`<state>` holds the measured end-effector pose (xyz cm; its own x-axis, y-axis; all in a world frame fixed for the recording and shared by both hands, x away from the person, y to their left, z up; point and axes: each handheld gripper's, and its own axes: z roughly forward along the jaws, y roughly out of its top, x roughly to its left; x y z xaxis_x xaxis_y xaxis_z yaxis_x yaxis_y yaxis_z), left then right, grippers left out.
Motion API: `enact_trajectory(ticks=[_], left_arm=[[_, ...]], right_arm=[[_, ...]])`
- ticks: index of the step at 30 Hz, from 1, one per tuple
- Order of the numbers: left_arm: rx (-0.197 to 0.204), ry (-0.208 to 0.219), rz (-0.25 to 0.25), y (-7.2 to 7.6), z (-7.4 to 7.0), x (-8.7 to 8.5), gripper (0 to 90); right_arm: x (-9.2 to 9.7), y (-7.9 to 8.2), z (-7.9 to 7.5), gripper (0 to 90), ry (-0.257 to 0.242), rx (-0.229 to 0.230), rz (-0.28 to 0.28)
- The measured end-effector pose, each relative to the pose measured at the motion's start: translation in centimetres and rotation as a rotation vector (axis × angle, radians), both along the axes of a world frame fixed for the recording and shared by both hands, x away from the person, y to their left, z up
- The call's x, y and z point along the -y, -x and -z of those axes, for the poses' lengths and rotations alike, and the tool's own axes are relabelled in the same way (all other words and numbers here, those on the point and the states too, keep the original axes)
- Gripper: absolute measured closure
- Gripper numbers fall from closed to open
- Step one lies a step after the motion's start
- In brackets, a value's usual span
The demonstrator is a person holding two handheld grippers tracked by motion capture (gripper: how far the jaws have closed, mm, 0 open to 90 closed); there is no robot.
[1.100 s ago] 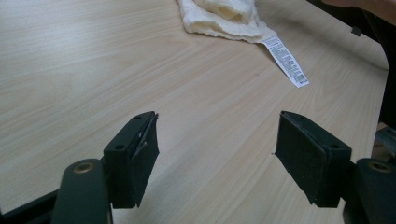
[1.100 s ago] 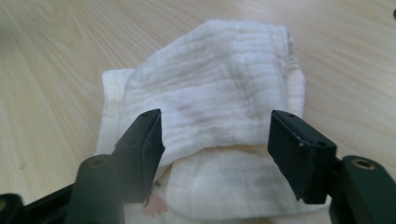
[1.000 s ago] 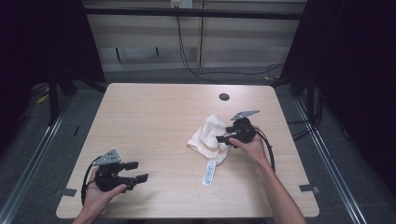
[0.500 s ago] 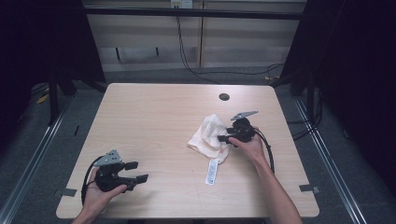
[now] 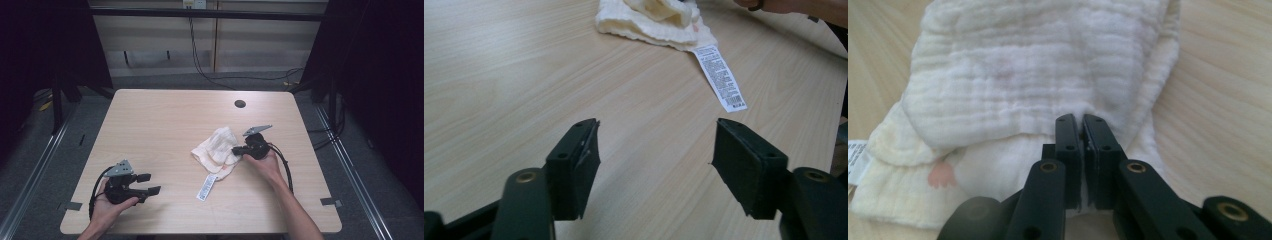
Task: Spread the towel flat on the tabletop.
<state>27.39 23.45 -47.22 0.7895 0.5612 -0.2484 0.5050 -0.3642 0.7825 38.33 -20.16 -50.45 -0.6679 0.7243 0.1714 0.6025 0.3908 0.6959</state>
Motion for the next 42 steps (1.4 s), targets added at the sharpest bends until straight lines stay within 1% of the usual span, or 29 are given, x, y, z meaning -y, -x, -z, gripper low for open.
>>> enact_trajectory(ticks=[1, 2, 3, 5, 9, 10, 14, 16, 17, 18, 20, 22, 26, 27, 28, 29, 30, 31, 32, 33, 34, 35, 36, 37, 38, 39, 40, 41, 42], left_arm=[[0.000, 0.000, 0.000, 0.0, 0.0, 0.0, 38.0], [0.013, -0.015, -0.001, -0.1, -0.1, 0.2, 38.0], [0.016, -0.012, 0.003, -0.1, -0.1, 0.3, 38.6], [0.017, -0.017, 0.012, -0.3, -0.2, 0.5, 42.2], [0.017, -0.028, 0.009, -0.9, -0.5, 1.3, 45.3], [0.026, -0.042, 0.023, -1.1, -0.6, 1.9, 46.2], [0.036, -0.058, 0.057, -1.5, -0.7, 3.2, 49.6], [0.042, -0.045, 0.078, -1.9, -1.1, 4.2, 51.2], [0.042, -0.045, 0.078, -1.9, -1.1, 4.2, 51.6], [0.052, -0.040, 0.089, -2.2, -1.3, 4.6, 51.6], [0.051, -0.030, 0.106, -2.6, -1.5, 5.1, 49.2], [0.041, -0.013, 0.092, -3.2, -1.5, 5.5, 45.3], [0.023, -0.024, 0.107, -4.4, -1.0, 6.7, 45.0], [0.023, -0.024, 0.115, -4.6, -0.9, 7.1, 45.0], [0.022, -0.033, 0.133, -4.8, -0.9, 7.6, 46.7], [0.022, -0.033, 0.133, -4.8, -0.9, 7.6, 48.2], [0.033, -0.058, 0.133, -5.1, -0.7, 8.0, 50.1], [0.033, -0.058, 0.133, -5.1, -0.7, 8.0, 51.8], [0.021, -0.057, 0.128, -5.7, -0.1, 8.2, 56.8], [0.021, -0.057, 0.128, -5.7, -0.1, 8.2, 60.5], [0.011, -0.065, 0.139, -6.0, 0.4, 8.4, 60.5], [0.007, -0.073, 0.148, -6.0, 0.6, 8.5, 64.6], [0.004, -0.086, 0.165, -5.9, 1.0, 8.8, 72.7], [0.004, -0.086, 0.165, -5.9, 1.0, 8.8, 76.7], [-0.001, -0.089, 0.177, -5.8, 1.1, 8.9, 80.0], [-0.001, -0.089, 0.177, -5.8, 1.1, 8.9, 83.2], [-0.008, -0.102, 0.183, -5.7, 1.2, 8.9, 86.2], [-0.011, -0.109, 0.182, -5.7, 1.3, 8.9, 86.2], [-0.024, -0.117, 0.189, -5.5, 1.5, 8.7, 86.9]], right_arm=[[-0.1, 0.0, 0.0, 85.8, 0.004, 0.006, -0.018], [-0.1, 0.0, 0.0, 85.8, 0.004, 0.006, -0.018], [-0.3, 0.2, 0.0, 85.8, -0.005, -0.002, -0.023], [-0.5, 0.5, 0.2, 86.1, -0.023, -0.001, -0.044], [-1.2, 1.0, 0.2, 86.0, -0.033, -0.007, -0.069], [-1.4, 1.1, 0.2, 86.0, -0.031, -0.005, -0.079], [-2.3, 1.8, 0.1, 85.9, -0.025, -0.008, -0.120], [-3.1, 2.4, 0.1, 85.7, -0.027, -0.004, -0.156], [-3.1, 2.4, 0.1, 85.7, -0.027, -0.004, -0.156], [-3.3, 2.6, 0.1, 85.6, -0.029, -0.005, -0.167], [-3.8, 3.2, 0.0, 85.1, -0.028, -0.007, -0.200], [-4.3, 3.6, 0.1, 82.9, -0.040, -0.003, -0.218], [-4.7, 4.1, 0.0, 81.3, -0.039, -0.011, -0.246], [-4.9, 4.3, 0.0, 80.8, -0.041, -0.014, -0.264], [-5.4, 4.7, -0.1, 80.6, -0.025, -0.009, -0.288], [-5.4, 4.7, -0.1, 80.6, -0.025, -0.009, -0.288], [-5.7, 5.2, -0.3, 79.3, -0.010, -0.001, -0.303], [-5.7, 5.2, -0.3, 79.3, -0.010, -0.001, -0.303], [-5.8, 5.3, -0.2, 75.7, -0.014, -0.002, -0.299], [-5.8, 5.3, -0.2, 75.7, -0.014, -0.002, -0.299], [-5.8, 5.3, -0.2, 73.8, -0.018, -0.002, -0.296], [-5.7, 5.4, -0.3, 70.0, -0.027, -0.005, -0.288], [-5.5, 5.6, -0.5, 66.4, -0.027, -0.002, -0.268], [-5.5, 5.6, -0.5, 66.4, -0.027, -0.002, -0.268], [-5.3, 5.9, -1.0, 61.6, -0.024, 0.011, -0.257], [-5.3, 5.9, -1.0, 61.6, -0.024, 0.011, -0.257], [-5.0, 6.4, -1.5, 60.4, -0.034, 0.018, -0.243], [-5.0, 6.4, -1.5, 60.4, -0.034, 0.018, -0.243], [-4.7, 7.0, -2.0, 63.1, -0.046, 0.034, -0.228]])
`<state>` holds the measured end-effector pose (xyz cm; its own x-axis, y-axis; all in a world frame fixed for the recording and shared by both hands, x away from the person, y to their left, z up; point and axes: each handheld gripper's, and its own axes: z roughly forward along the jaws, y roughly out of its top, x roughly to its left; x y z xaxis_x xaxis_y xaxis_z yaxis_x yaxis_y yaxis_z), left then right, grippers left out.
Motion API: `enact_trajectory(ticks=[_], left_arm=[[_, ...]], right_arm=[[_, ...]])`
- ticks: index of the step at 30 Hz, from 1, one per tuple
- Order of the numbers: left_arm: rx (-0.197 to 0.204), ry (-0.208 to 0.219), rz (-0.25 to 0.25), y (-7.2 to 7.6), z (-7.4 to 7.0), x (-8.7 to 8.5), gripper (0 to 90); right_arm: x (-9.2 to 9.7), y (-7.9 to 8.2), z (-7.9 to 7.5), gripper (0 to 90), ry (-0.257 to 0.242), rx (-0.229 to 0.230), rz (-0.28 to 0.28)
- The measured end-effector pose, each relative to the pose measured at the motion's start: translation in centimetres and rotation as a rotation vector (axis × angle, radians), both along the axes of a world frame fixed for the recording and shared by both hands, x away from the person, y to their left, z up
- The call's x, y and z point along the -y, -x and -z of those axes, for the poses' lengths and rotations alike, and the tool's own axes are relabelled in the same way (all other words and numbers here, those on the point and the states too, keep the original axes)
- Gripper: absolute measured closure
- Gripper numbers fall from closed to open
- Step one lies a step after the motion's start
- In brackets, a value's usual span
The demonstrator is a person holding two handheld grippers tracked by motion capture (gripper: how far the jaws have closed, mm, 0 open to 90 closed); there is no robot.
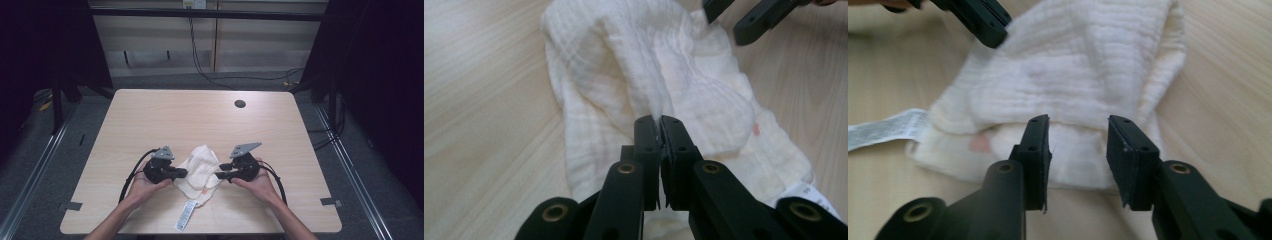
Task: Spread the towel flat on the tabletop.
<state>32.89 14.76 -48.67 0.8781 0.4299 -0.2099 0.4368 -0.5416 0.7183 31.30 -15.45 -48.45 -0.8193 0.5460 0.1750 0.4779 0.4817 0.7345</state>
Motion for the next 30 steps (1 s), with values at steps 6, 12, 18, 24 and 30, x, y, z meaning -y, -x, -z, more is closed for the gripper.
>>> enact_trajectory(ticks=[6, 12, 18, 24, 30], left_arm=[[-0.006, 0.014, 0.012, 1.2, -0.2, -1.2, 87.0], [-0.002, 0.007, -0.015, 1.1, 0.0, -1.6, 85.2], [-0.008, -0.025, -0.025, 0.7, 0.7, -1.2, 81.6], [-0.017, -0.028, -0.026, 0.4, 1.1, -1.0, 80.9], [-0.008, -0.041, -0.027, 0.3, 1.1, -1.0, 80.7]], right_arm=[[-1.2, 2.4, -0.3, 70.3, -0.027, -0.011, -0.074], [-3.1, 2.9, 0.6, 69.7, -0.016, -0.016, -0.121], [-3.9, 2.5, 1.3, 66.2, 0.009, -0.005, -0.146], [-4.4, 2.7, 1.7, 75.8, 0.054, 0.034, -0.144], [-3.7, 2.5, 1.1, 87.0, 0.021, 0.016, -0.137]])
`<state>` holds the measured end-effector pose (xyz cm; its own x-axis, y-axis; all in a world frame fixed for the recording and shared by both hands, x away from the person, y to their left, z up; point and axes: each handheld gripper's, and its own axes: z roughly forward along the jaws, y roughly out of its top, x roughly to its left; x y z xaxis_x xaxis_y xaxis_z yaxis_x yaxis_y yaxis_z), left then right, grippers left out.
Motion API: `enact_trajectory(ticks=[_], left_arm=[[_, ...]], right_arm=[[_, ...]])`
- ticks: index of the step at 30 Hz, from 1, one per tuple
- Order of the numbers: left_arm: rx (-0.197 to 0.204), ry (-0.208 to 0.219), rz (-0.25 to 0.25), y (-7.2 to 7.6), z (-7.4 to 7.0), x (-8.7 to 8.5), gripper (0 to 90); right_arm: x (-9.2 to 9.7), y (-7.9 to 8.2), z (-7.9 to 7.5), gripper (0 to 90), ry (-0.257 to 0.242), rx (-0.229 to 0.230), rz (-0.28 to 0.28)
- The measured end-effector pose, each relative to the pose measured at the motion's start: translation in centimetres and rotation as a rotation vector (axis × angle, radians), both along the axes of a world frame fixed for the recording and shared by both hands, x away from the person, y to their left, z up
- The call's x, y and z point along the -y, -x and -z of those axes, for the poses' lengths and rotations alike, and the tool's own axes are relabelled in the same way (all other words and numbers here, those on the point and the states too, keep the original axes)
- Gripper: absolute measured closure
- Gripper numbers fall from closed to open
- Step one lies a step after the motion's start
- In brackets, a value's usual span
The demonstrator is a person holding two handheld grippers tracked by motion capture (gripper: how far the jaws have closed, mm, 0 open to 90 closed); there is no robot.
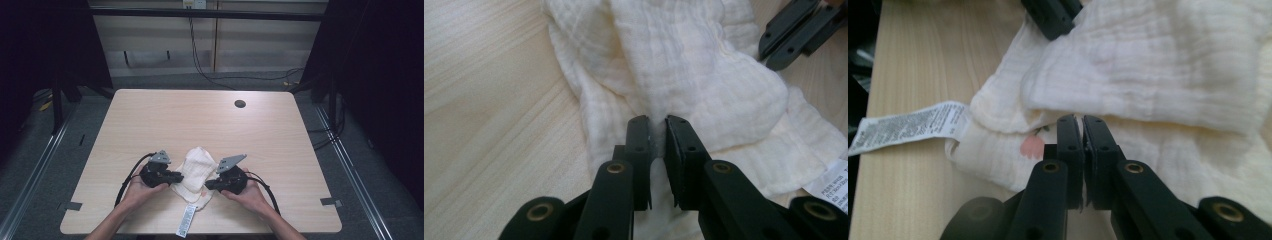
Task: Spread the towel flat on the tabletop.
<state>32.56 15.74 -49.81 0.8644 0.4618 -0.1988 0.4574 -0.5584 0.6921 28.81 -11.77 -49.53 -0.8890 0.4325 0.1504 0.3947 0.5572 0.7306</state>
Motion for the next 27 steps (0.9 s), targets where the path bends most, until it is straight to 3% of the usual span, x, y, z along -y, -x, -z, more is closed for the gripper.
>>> enact_trajectory(ticks=[6, 11, 12, 21, 23, 24, 25, 27], left_arm=[[0.003, 0.001, -0.001, 0.0, 0.0, 0.0, 80.1], [0.002, 0.003, 0.004, -0.1, 0.1, 0.0, 79.7], [0.001, 0.004, 0.005, -0.1, 0.1, 0.0, 79.7], [0.005, -0.006, 0.007, -0.1, 0.0, -0.2, 79.2], [0.010, -0.001, -0.002, 0.0, -0.1, -0.3, 73.0], [0.024, 0.031, -0.003, 0.1, -0.5, -0.6, 69.5], [0.024, 0.031, -0.003, 0.1, -0.5, -0.6, 68.1], [0.050, 0.072, -0.013, 0.4, -1.3, -0.9, 66.5]], right_arm=[[1.7, -0.4, -1.2, 87.4, -0.054, 0.007, 0.061], [4.0, -0.8, -2.3, 87.5, -0.084, 0.028, 0.129], [5.1, -1.0, -2.6, 87.5, -0.097, 0.027, 0.159], [8.6, -2.1, -2.2, 87.6, -0.112, 0.021, 0.284], [9.1, -2.2, -2.1, 87.5, -0.119, 0.016, 0.301], [9.3, -2.2, -2.0, 87.5, -0.112, 0.016, 0.300], [9.3, -2.2, -2.0, 87.5, -0.112, 0.016, 0.300], [9.1, -2.2, -2.0, 87.5, -0.110, 0.014, 0.293]])
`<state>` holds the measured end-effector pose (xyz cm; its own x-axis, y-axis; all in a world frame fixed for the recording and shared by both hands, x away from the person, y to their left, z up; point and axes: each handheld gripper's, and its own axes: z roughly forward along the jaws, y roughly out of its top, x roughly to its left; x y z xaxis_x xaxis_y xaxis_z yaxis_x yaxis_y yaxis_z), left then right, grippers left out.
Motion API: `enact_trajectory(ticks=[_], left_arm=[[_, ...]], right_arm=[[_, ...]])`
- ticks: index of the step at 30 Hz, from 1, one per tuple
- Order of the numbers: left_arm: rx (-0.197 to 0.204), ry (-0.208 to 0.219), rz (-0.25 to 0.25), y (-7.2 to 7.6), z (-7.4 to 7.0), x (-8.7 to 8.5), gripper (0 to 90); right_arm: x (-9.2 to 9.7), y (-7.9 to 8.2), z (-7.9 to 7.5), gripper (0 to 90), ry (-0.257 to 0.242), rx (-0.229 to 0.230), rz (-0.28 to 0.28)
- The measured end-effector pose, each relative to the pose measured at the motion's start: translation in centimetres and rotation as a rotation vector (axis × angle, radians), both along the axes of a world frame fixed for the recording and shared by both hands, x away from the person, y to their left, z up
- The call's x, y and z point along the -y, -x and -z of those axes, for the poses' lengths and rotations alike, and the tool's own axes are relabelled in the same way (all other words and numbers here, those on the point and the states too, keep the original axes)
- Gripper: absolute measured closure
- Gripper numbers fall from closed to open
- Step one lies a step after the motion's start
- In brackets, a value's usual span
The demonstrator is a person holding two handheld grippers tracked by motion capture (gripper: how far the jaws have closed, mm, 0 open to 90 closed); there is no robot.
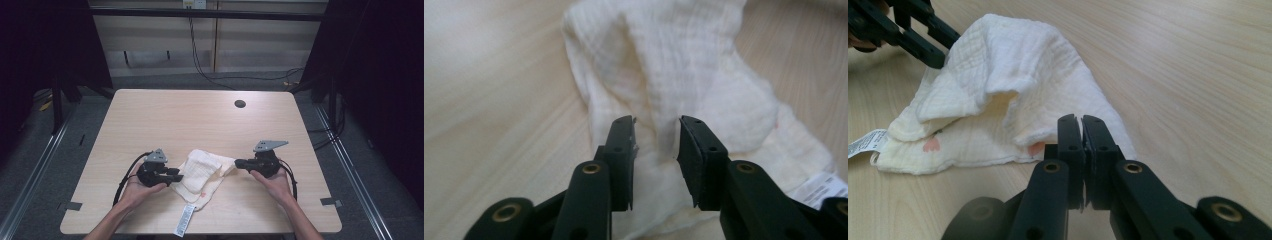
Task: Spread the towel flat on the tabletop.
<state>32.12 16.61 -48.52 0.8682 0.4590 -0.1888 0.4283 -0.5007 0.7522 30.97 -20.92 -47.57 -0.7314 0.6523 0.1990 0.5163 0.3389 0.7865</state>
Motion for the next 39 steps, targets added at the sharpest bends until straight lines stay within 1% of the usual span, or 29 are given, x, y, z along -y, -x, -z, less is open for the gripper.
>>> enact_trajectory(ticks=[1, 2, 3, 4, 5, 6, 7, 8, 9, 10, 11, 13, 14, 15, 16, 18, 19, 20, 24, 25, 27, 28, 29, 31, 32, 33, 36, 37, 39], left_arm=[[0.019, 0.051, 0.005, 0.5, -1.0, -0.3, 65.9], [0.019, 0.051, 0.005, 0.5, -1.0, -0.3, 66.3], [0.022, 0.067, 0.017, 0.9, -1.4, -0.2, 68.4], [0.028, 0.080, 0.043, 1.3, -1.6, 0.1, 68.4], [0.023, 0.077, 0.101, 2.0, -1.7, 0.9, 73.6], [0.023, 0.077, 0.101, 2.0, -1.7, 0.9, 76.1], [0.016, 0.052, 0.141, 2.4, -1.6, 1.6, 76.1], [0.016, 0.015, 0.155, 2.9, -1.3, 2.3, 77.7], [0.001, 0.016, 0.173, 3.1, -1.0, 2.7, 79.6], [0.002, 0.006, 0.189, 3.3, -0.7, 3.2, 79.6], [0.009, -0.019, 0.209, 3.6, -0.6, 3.8, 80.0], [0.008, -0.024, 0.214, 3.7, -0.4, 4.2, 80.0], [0.005, -0.038, 0.221, 3.6, -0.3, 4.4, 80.0], [0.015, -0.045, 0.213, 3.5, -0.1, 4.6, 79.5], [0.013, -0.039, 0.217, 3.3, 0.0, 4.7, 79.5], [0.016, -0.046, 0.209, 2.9, 0.2, 5.0, 79.5], [0.005, -0.060, 0.217, 2.5, 0.4, 5.2, 79.5], [0.005, -0.060, 0.217, 2.5, 0.4, 5.2, 79.0], [0.000, -0.077, 0.209, 2.2, 1.1, 5.7, 74.6], [0.007, -0.080, 0.212, 2.2, 1.1, 5.8, 71.4], [0.010, -0.076, 0.203, 2.3, 1.2, 6.0, 68.9], [0.010, -0.076, 0.203, 2.3, 1.2, 6.0, 68.9], [0.021, -0.081, 0.203, 2.2, 1.2, 6.2, 68.9], [0.015, -0.089, 0.210, 1.9, 1.2, 6.3, 68.9], [0.018, -0.089, 0.208, 1.8, 1.2, 6.4, 69.4], [0.015, -0.102, 0.197, 1.7, 1.2, 6.5, 75.3], [0.013, -0.091, 0.177, 1.6, 1.3, 6.4, 81.9], [0.006, -0.089, 0.164, 1.5, 1.2, 6.4, 83.1], [0.001, -0.089, 0.167, 1.5, 1.1, 6.3, 83.7]], right_arm=[[-0.2, 0.0, 0.0, 87.5, -0.004, 0.000, 0.000], [-0.2, 0.0, 0.0, 87.5, -0.004, 0.000, 0.000], [-0.3, 0.0, 0.0, 87.4, -0.001, 0.002, -0.006], [-0.3, 0.0, 0.0, 87.4, -0.001, 0.002, -0.006], [-0.3, 0.1, 0.0, 87.3, 0.001, 0.000, -0.006], [-0.3, 0.1, 0.0, 87.3, 0.001, 0.000, -0.006], [-0.3, 0.1, 0.0, 87.3, 0.000, -0.001, -0.005], [-0.3, 0.1, 0.0, 87.2, 0.000, -0.001, -0.004], [-0.3, 0.1, 0.0, 87.1, 0.001, 0.000, -0.002], [-0.3, 0.1, 0.0, 87.1, 0.001, 0.000, -0.002], [-0.3, 0.1, 0.0, 86.9, 0.004, 0.002, 0.004], [-0.2, 0.1, 0.0, 86.8, 0.003, 0.000, 0.005], [-0.2, 0.1, 0.0, 86.8, 0.003, 0.000, 0.005], [-0.3, 0.1, 0.2, 86.6, 0.009, -0.003, 0.002], [-0.3, 0.1, 0.2, 86.6, 0.009, -0.003, 0.002], [-0.4, 0.1, 0.3, 86.4, 0.012, -0.002, -0.002], [-0.5, 0.1, 0.2, 86.3, 0.015, -0.002, -0.004], [-0.5, 0.1, 0.2, 86.3, 0.015, -0.002, -0.004], [-0.6, 0.0, 0.3, 86.5, 0.015, -0.008, -0.010], [-0.6, 0.0, 0.4, 86.5, 0.016, -0.008, -0.011], [-0.6, 0.0, 0.4, 86.5, 0.019, -0.008, -0.009], [-0.6, 0.0, 0.4, 86.5, 0.019, -0.008, -0.009], [-0.7, 0.0, 0.4, 86.3, 0.017, -0.009, -0.013], [-0.7, 0.0, 0.4, 86.2, 0.017, -0.009, -0.015], [-0.8, 0.0, 0.4, 86.1, 0.018, -0.009, -0.016], [-0.9, 0.1, 0.5, 86.0, 0.024, -0.013, -0.021], [-1.0, 0.1, 0.5, 86.0, 0.026, -0.013, -0.022], [-1.0, 0.0, 0.6, 86.0, 0.026, -0.015, -0.023], [-1.0, 0.0, 0.6, 86.0, 0.026, -0.016, -0.022]])
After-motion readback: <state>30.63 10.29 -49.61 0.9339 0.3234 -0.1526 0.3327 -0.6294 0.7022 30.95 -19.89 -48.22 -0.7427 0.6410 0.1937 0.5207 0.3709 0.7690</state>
